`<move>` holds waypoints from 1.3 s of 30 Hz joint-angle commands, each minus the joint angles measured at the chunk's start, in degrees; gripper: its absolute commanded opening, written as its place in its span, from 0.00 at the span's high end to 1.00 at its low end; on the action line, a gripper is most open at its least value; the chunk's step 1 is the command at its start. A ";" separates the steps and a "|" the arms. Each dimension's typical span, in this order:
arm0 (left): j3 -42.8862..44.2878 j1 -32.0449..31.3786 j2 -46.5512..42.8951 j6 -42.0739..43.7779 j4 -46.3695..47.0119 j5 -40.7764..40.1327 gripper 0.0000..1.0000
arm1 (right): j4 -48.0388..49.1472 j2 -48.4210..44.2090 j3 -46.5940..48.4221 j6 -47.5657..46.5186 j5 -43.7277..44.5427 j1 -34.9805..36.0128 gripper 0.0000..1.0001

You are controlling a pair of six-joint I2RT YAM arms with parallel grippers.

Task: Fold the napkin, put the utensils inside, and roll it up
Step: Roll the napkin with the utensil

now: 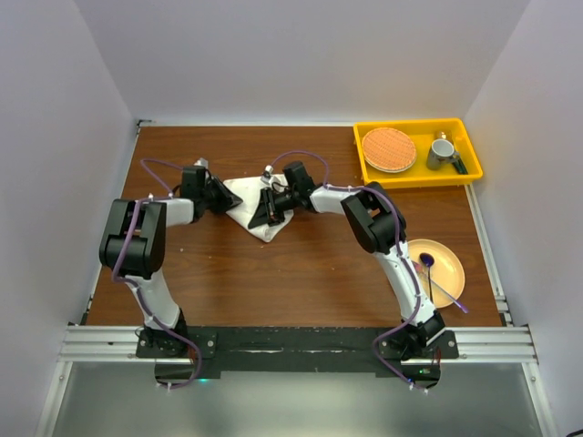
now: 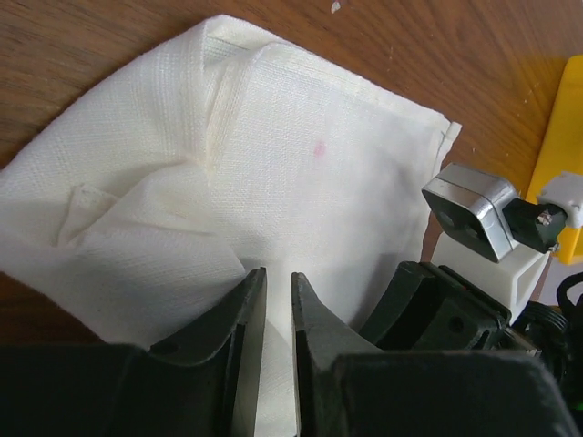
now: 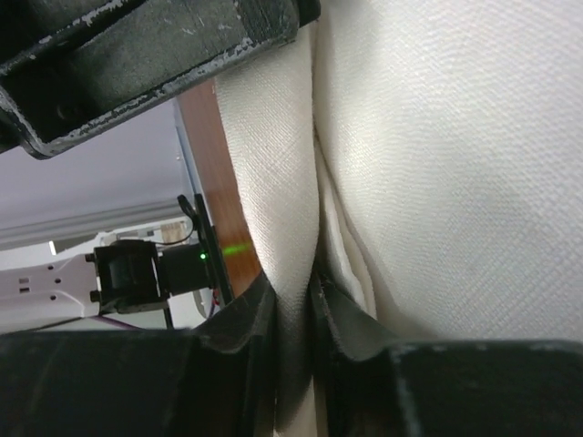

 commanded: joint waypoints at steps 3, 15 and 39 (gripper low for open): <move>2.54 0.16 3.51 2.68 -5.07 -4.38 0.81 | -18.64 -3.44 5.38 -9.70 7.71 -0.99 0.67; 5.18 0.16 6.23 3.03 -8.40 -2.18 0.85 | -44.16 -12.14 16.90 -36.70 28.97 2.08 0.25; 8.43 -0.19 9.40 4.08 -11.57 0.28 0.87 | -35.56 -19.17 1.70 -40.84 56.67 9.03 0.71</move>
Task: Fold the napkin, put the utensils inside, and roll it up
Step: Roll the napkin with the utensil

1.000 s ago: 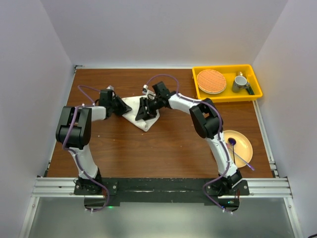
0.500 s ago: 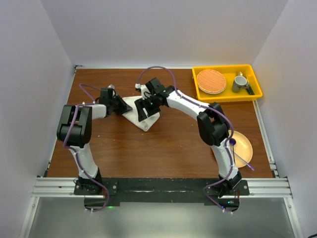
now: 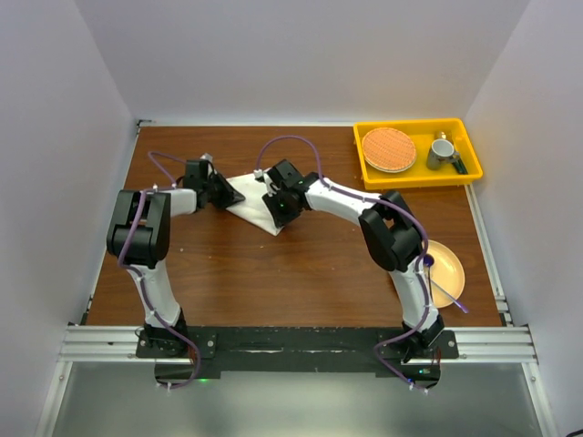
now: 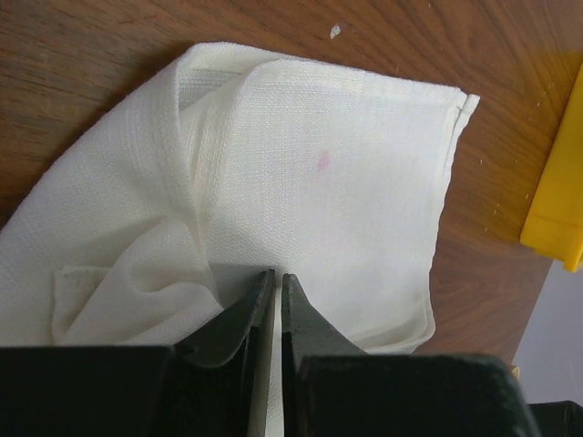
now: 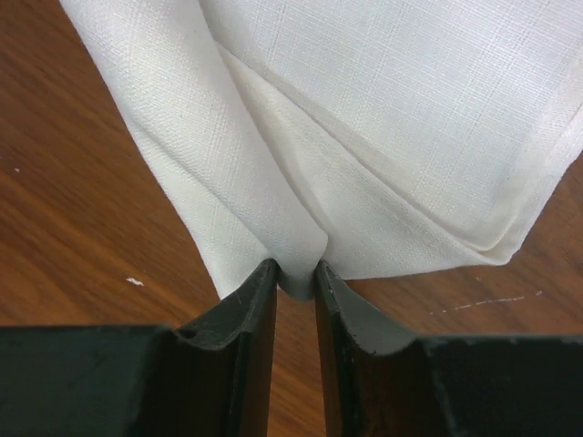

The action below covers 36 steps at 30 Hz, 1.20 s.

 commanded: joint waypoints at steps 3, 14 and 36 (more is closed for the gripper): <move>0.98 -0.28 3.32 3.10 -6.32 -1.73 0.88 | 0.58 -5.67 2.96 -2.77 8.24 3.61 0.53; 2.21 -0.28 4.99 3.36 -8.96 -0.24 0.89 | 8.66 -2.35 7.72 -13.57 6.57 8.28 0.25; 3.36 -0.28 6.23 3.89 -10.28 1.78 0.91 | 15.87 5.39 3.77 -16.66 14.31 8.81 0.38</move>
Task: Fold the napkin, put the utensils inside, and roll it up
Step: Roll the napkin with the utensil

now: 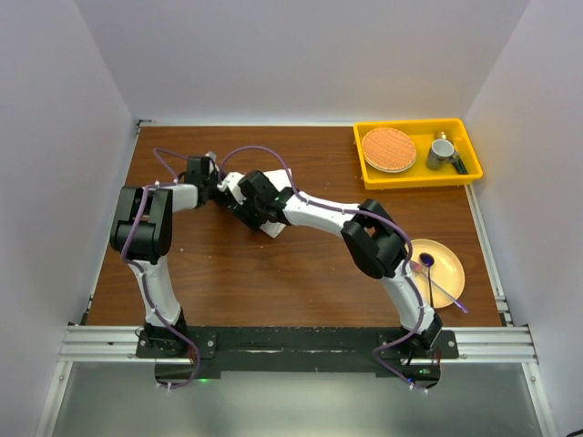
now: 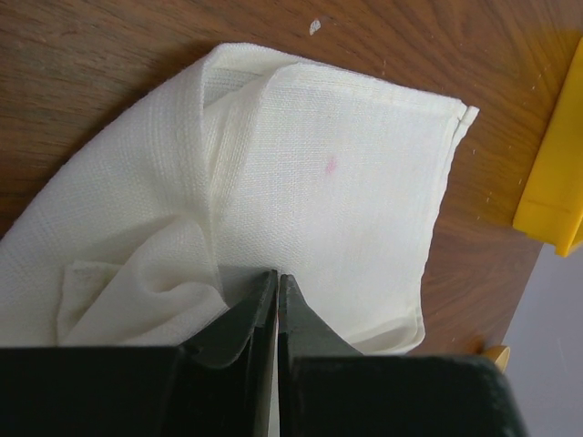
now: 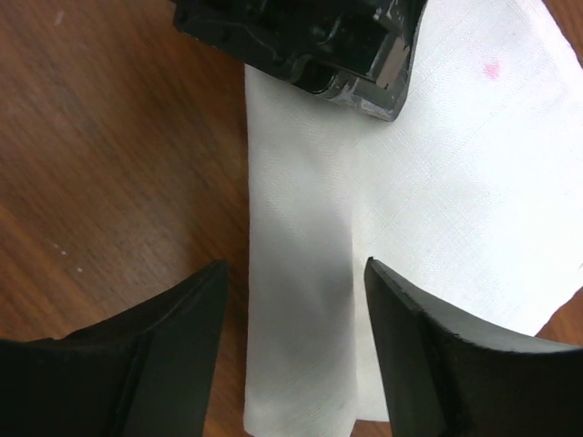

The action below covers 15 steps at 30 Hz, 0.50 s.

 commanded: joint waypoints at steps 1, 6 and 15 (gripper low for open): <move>-0.62 -0.30 3.36 3.08 -7.05 -1.63 0.91 | 3.43 1.68 -1.06 -0.09 3.57 -0.07 0.41; -0.45 -0.30 1.96 3.43 -7.57 -0.83 0.89 | 2.91 2.82 -1.77 3.68 2.53 -0.16 0.61; 2.10 -0.13 -8.83 7.65 -11.52 -5.13 0.66 | 4.93 1.77 -6.42 22.99 -16.26 -4.89 0.89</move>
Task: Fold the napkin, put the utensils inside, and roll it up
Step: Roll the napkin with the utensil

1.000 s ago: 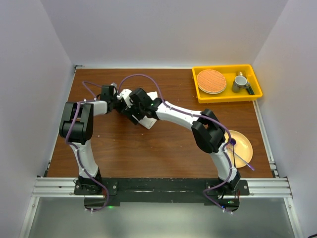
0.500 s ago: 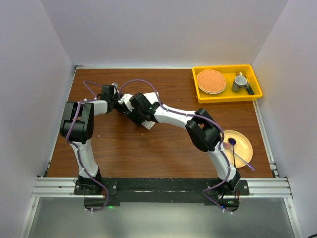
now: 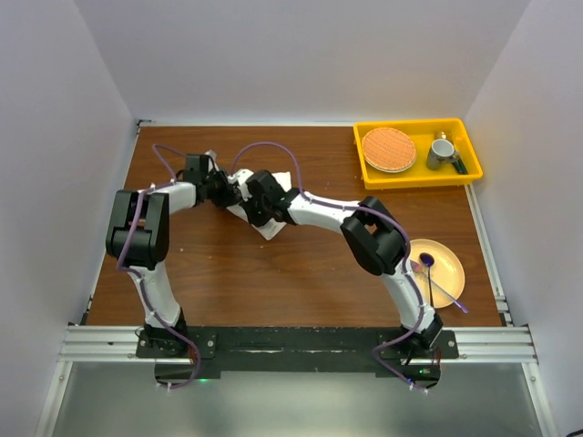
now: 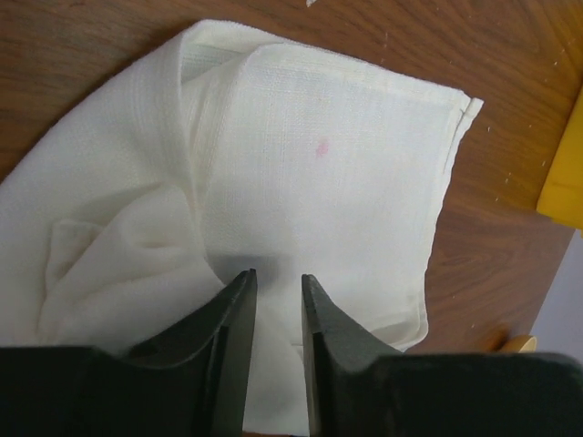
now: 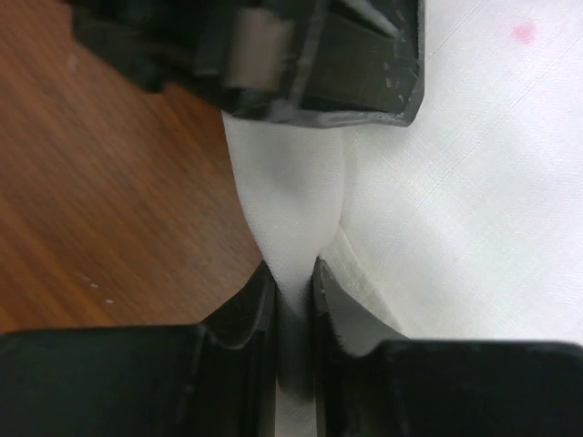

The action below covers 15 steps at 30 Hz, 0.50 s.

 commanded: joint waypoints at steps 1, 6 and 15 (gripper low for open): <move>1.99 -0.04 -7.41 4.46 -7.20 -5.22 0.65 | -0.08 1.11 -3.43 14.85 -16.68 -4.05 0.91; 0.42 -0.13 -15.57 4.20 -6.85 -7.52 0.59 | 7.73 4.19 -7.11 30.72 -37.80 -10.37 0.96; -6.35 -1.00 -13.85 -1.77 5.44 0.47 0.61 | 37.87 6.21 -20.30 57.03 -48.18 -15.21 0.94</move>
